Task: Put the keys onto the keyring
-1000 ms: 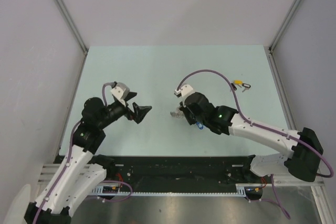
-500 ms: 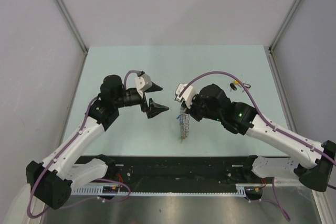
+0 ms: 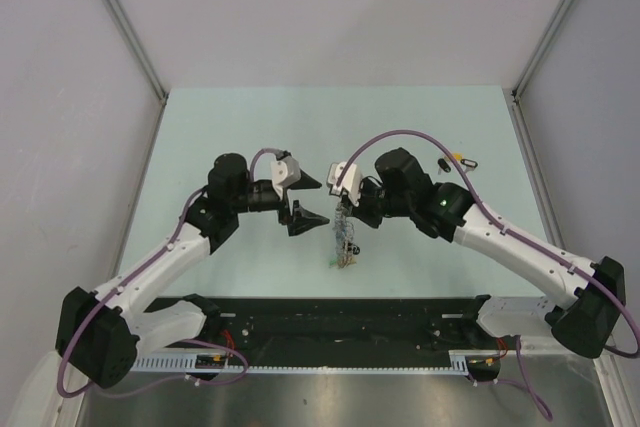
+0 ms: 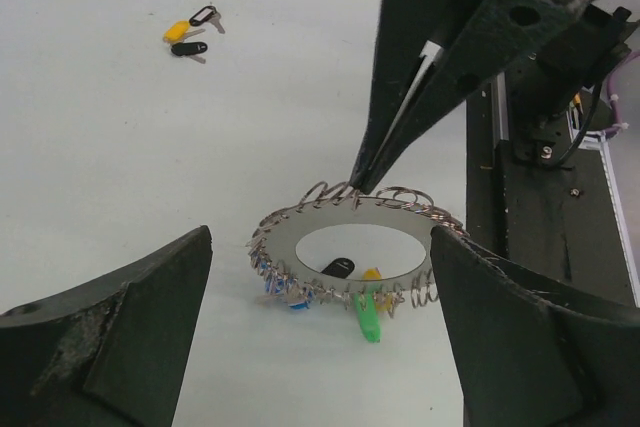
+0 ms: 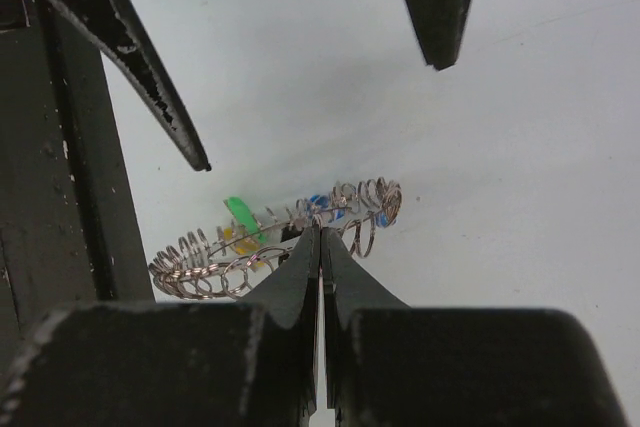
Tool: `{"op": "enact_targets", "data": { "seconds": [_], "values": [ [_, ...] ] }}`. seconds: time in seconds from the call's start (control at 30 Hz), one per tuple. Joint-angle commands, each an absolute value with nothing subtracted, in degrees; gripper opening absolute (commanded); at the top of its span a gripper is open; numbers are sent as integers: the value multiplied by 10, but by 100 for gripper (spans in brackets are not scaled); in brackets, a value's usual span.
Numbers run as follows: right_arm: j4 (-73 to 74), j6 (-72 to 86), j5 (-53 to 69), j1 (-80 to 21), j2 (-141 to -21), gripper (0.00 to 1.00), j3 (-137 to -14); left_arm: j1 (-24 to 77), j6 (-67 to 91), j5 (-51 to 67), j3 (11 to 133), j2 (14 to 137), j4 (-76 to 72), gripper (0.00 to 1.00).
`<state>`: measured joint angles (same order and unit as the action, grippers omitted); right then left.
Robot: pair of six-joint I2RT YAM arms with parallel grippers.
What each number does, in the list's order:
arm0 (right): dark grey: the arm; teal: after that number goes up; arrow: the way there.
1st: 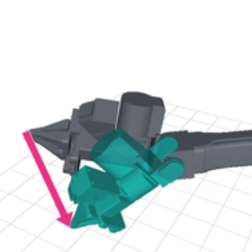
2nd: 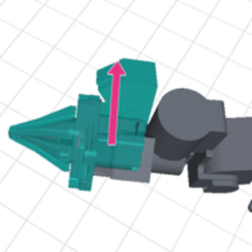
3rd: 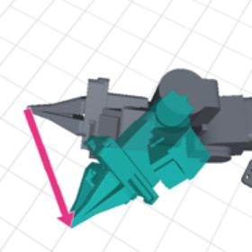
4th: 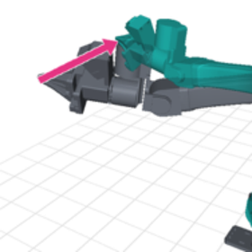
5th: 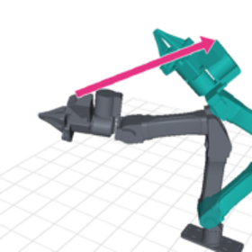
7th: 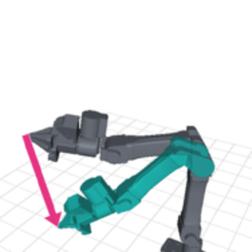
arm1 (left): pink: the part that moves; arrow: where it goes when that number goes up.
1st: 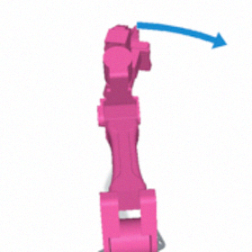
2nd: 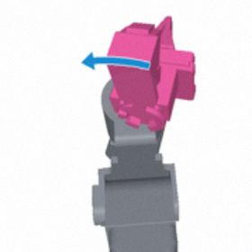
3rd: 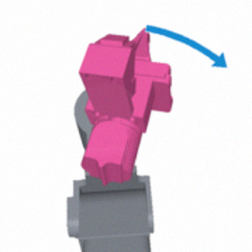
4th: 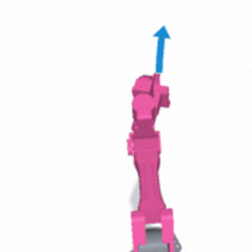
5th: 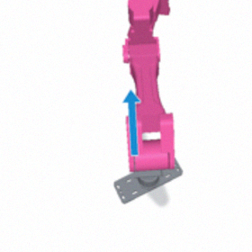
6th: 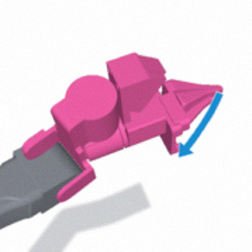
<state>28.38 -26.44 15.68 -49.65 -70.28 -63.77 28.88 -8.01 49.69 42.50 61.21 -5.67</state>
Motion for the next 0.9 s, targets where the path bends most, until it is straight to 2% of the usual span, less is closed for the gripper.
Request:
{"op": "enact_targets", "data": {
  "seconds": [0.0,0.33,0.53,0.63,0.83,0.87],
  "values": [
    [230,-274,227,-476,-691,0,-657,311,-91,497,411,611,-99,91],
    [225,-278,253,-466,-687,0,-652,323,-105,504,406,626,-112,84],
    [218,-279,270,-466,-685,0,-652,331,-120,507,404,634,-110,76],
    [217,-280,278,-466,-683,0,-652,331,-126,516,406,638,-106,70],
    [219,-287,281,-467,-683,0,-652,332,-137,538,413,649,-90,52],
    [219,-287,282,-466,-683,0,-652,333,-137,540,417,650,-87,45]
  ]
}}
